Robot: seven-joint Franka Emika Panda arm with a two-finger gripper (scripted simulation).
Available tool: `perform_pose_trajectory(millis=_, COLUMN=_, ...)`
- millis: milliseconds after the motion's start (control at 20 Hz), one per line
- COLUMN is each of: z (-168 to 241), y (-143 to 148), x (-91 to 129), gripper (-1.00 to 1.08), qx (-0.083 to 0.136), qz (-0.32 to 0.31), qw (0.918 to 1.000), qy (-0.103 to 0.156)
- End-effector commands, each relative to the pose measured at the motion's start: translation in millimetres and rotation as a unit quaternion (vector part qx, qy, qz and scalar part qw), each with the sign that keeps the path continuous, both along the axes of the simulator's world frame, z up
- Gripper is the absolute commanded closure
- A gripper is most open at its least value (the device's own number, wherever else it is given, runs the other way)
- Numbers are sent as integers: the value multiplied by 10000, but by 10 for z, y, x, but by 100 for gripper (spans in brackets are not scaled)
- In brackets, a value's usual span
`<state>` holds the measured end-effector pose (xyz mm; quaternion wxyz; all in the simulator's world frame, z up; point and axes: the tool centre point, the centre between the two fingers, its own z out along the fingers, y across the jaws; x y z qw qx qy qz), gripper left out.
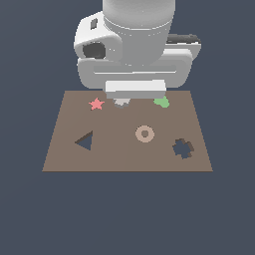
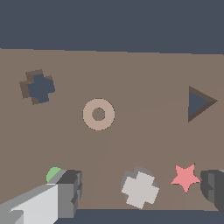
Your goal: Insert a designated object into the corresponding slot on a board.
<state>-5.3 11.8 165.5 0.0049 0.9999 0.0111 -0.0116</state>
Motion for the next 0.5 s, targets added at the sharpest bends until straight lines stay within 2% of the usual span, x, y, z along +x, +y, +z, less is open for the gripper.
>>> perform_pose_trajectory(millis=0, z=0, y=0, x=0, gripper=-92, qx=0, qz=0, qw=10000, qy=0)
perform_pose_trajectory(millis=450, z=-147, y=-67, x=-119, gripper=-92, qx=3, qz=-251, qw=9997, qy=-16)
